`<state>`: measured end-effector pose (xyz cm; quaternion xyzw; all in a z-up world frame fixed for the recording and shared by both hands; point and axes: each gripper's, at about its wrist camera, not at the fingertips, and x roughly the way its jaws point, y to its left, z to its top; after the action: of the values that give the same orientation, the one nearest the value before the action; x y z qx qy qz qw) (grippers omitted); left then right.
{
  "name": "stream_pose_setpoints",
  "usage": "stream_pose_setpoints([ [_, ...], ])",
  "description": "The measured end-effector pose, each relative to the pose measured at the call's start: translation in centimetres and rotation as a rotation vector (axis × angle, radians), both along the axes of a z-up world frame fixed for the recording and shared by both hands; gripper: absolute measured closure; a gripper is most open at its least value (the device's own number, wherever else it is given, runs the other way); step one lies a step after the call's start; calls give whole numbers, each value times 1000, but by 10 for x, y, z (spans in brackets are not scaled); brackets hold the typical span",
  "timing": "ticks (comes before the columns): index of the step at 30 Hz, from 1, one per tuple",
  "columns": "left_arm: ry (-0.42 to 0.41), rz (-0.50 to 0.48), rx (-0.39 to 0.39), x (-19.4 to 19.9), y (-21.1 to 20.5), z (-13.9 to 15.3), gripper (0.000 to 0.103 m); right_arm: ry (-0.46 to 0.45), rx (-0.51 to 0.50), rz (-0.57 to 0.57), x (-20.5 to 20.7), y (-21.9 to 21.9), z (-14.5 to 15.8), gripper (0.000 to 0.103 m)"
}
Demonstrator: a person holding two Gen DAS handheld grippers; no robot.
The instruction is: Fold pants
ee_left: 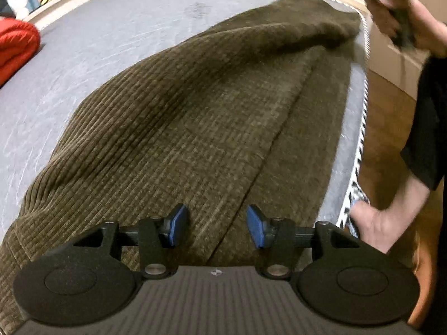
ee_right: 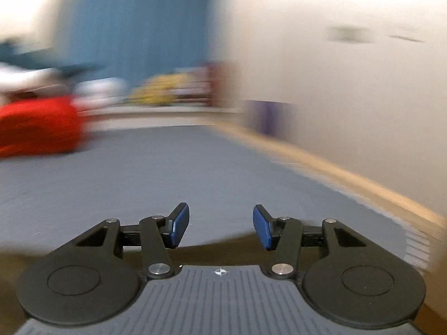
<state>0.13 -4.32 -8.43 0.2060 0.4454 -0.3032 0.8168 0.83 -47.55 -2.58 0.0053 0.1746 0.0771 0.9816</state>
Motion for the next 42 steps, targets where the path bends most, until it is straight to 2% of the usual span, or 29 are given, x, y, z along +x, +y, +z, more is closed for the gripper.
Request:
stream_pose_setpoints([
  [3,-9,31,3,6,1,-1,57,33,-56,388,-22,56,-9,53],
  [6,-24,23,13,2,-2,0,63,93,-154,618,-38,98,-24,53],
  [8,-27,15,6,0,-1,1,71,122,-232,706,-46,118,-34,53],
  [13,-24,22,-11,0,4,2,84,172,-397,807,-59,143,-56,51],
  [16,-28,19,-6,0,3,5,88,176,-407,842,-60,143,-53,54],
  [17,-33,17,-3,-2,4,7,89,179,-404,858,-55,137,-50,69],
  [18,-36,16,-5,-3,4,9,90,181,-420,880,-55,138,-47,92],
  [21,-55,6,-25,-11,10,26,92,143,-476,933,-59,139,-36,96],
  [24,-71,-55,-94,-31,33,56,92,120,-408,1014,-70,123,-4,96],
  [27,-15,-130,-169,-53,52,65,90,192,-352,1132,-80,110,8,95],
  [29,18,-163,-144,-60,53,58,89,277,-380,1165,-82,113,1,95],
  [30,-3,-166,-145,-63,57,59,87,297,-389,1179,-83,114,-2,95],
  [31,-30,-126,-168,-62,67,66,84,299,-377,1185,-82,115,0,95],
  [33,-77,14,-234,-54,97,83,57,264,-296,1169,-77,116,13,93],
  [34,-115,110,-257,-49,116,91,52,234,-238,1143,-73,116,21,89],
  [35,-149,230,-267,-41,138,97,45,210,-187,1110,-68,119,27,74],
  [36,-158,373,-277,-32,164,99,43,191,-138,1075,-64,122,33,60],
  [37,-141,500,-298,-24,187,98,43,176,-105,1052,-61,128,35,57],
  [38,-109,653,-335,-16,216,93,43,163,-91,1042,-59,135,36,56],
  [39,-79,766,-366,-12,237,87,43,148,-86,1030,-60,146,35,55],
  [41,-10,943,-414,-6,272,70,42,145,-87,1023,-62,168,32,55],
  [42,18,993,-422,-3,281,63,41,142,-86,1024,-64,177,29,55],
])
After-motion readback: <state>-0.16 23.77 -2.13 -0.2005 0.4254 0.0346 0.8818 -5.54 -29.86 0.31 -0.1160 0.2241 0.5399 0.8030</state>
